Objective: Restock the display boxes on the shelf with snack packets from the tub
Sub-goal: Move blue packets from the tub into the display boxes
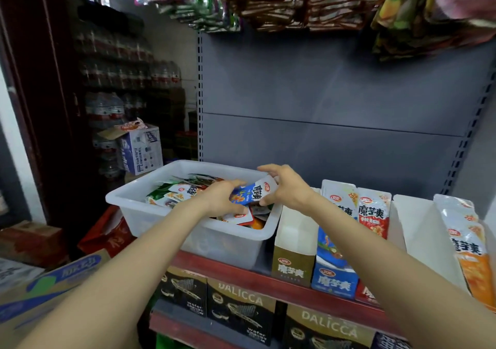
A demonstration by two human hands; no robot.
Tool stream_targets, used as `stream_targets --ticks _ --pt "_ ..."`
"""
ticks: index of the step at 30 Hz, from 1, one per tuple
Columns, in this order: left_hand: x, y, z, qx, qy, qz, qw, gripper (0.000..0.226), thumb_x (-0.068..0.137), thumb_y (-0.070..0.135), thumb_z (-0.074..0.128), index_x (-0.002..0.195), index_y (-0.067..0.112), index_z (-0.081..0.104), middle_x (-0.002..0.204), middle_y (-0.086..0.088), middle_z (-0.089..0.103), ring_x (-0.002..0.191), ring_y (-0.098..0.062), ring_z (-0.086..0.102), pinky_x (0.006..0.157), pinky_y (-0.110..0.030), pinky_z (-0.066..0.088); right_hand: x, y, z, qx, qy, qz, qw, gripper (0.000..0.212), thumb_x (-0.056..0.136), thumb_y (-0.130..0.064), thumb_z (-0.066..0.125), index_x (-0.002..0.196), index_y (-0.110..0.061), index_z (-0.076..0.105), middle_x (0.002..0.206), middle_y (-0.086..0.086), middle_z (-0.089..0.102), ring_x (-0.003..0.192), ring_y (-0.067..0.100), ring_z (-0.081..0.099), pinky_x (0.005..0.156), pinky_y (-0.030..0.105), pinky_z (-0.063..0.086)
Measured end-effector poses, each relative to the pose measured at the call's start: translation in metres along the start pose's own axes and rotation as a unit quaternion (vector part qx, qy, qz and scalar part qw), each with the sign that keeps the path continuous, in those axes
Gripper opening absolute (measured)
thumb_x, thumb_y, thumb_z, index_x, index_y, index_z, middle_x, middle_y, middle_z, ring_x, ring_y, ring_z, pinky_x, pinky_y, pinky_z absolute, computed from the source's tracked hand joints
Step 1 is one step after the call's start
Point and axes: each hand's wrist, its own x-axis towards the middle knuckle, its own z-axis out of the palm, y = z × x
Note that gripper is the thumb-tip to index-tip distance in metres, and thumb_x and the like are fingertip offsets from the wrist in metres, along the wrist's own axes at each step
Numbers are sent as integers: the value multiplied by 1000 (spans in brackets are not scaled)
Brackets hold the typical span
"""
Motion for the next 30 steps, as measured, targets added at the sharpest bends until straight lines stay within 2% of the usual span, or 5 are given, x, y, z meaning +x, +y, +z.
stream_targets --ticks 4,7,19,25,30 --pt "-9 24 -1 -42 107 13 993 74 64 40 83 126 19 50 119 -2 50 112 -16 49 87 -21 36 -19 3 -7 260 75 67 960 87 72 -5 79 143 -16 30 119 14 57 102 25 62 88 36 53" --pt "-14 53 5 -44 169 53 983 77 58 45 85 122 21 49 115 -1 48 111 -18 45 93 -28 39 -36 6 -21 372 98 88 919 40 86 -4 65 122 4 51 107 21 64 84 23 67 73 29 58" --pt "0 139 43 -181 112 31 977 48 89 26 62 131 9 47 129 -8 54 114 -21 55 90 -26 41 -99 72 -110 161 349 74 920 11 80 -17 68 71 -21 64 74 4 69 78 33 69 69 56 55" --pt "11 144 65 -189 36 -27 981 47 90 19 60 133 5 47 124 -13 60 108 -25 60 89 -31 47 -100 70 -105 -61 260 49 962 11 81 -12 66 72 -9 60 69 8 62 69 27 56 55 28 33" --pt "12 144 70 -227 -17 -47 973 37 89 9 60 125 3 55 97 -13 65 71 -17 63 61 -23 54 -84 84 -88 -234 170 20 957 24 82 -20 69 103 -9 67 119 4 55 112 23 49 86 40 47"
